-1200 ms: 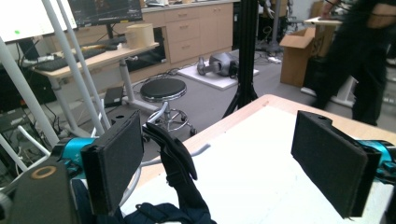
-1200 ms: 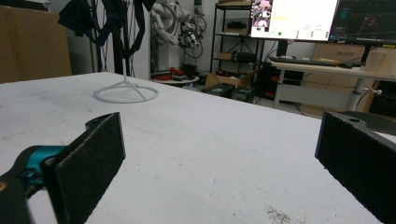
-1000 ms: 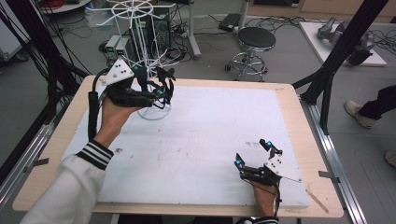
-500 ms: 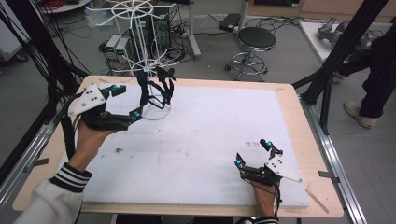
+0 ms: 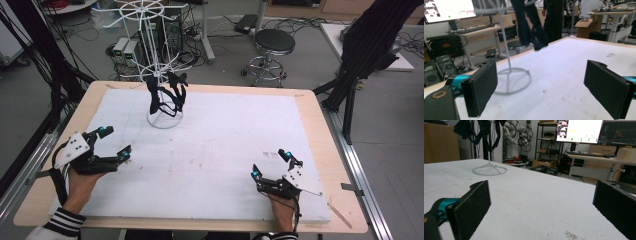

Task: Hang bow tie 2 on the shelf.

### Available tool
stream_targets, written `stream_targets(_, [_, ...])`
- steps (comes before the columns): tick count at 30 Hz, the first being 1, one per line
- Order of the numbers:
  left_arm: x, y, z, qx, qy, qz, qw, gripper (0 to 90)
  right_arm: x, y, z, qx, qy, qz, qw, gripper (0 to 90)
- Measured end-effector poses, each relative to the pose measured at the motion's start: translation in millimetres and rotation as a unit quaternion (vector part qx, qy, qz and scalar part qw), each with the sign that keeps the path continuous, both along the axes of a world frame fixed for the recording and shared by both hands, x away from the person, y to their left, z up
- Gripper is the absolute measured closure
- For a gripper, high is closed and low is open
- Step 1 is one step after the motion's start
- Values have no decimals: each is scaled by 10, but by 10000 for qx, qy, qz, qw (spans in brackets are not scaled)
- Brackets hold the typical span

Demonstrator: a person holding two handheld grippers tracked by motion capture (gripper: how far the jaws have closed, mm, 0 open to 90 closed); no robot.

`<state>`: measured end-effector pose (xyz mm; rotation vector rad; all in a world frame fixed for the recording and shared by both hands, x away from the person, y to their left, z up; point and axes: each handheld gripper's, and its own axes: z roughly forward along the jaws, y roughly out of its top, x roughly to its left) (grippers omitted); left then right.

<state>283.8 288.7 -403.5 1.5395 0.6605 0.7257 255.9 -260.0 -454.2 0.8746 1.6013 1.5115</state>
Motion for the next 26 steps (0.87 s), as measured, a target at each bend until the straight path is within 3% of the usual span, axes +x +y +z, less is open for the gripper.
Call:
stream_targets(4, [-78, 81, -241, -166, -57, 219, 9996, 120, 0, 2, 0, -4, 2, -14, 10000, 8])
stream_targets(7, [-105, 101, -339, -308, -65, 300, 9991, 119, 1, 3, 0, 2, -5, -30, 10000, 8])
stream_targets(10, [-117, 105, -410, -309, -96, 367, 9988, 119, -3, 7, 0, 10, 16, -33, 10000, 8])
stream_targets(17, [-127, 135, -508, -442, -92, 503, 9977, 119, -3, 7, 0, -5, 8, -36, 10000, 8])
stream_targets(19, [-134, 140, -509, -490, -166, 527, 9973, 119, -3, 7, 0, -4, 7, -34, 10000, 8])
stream_targets(26, [-133, 154, -518, -581, -145, 562, 9966, 119, -4, 12, 0, -28, 0, -25, 10000, 8])
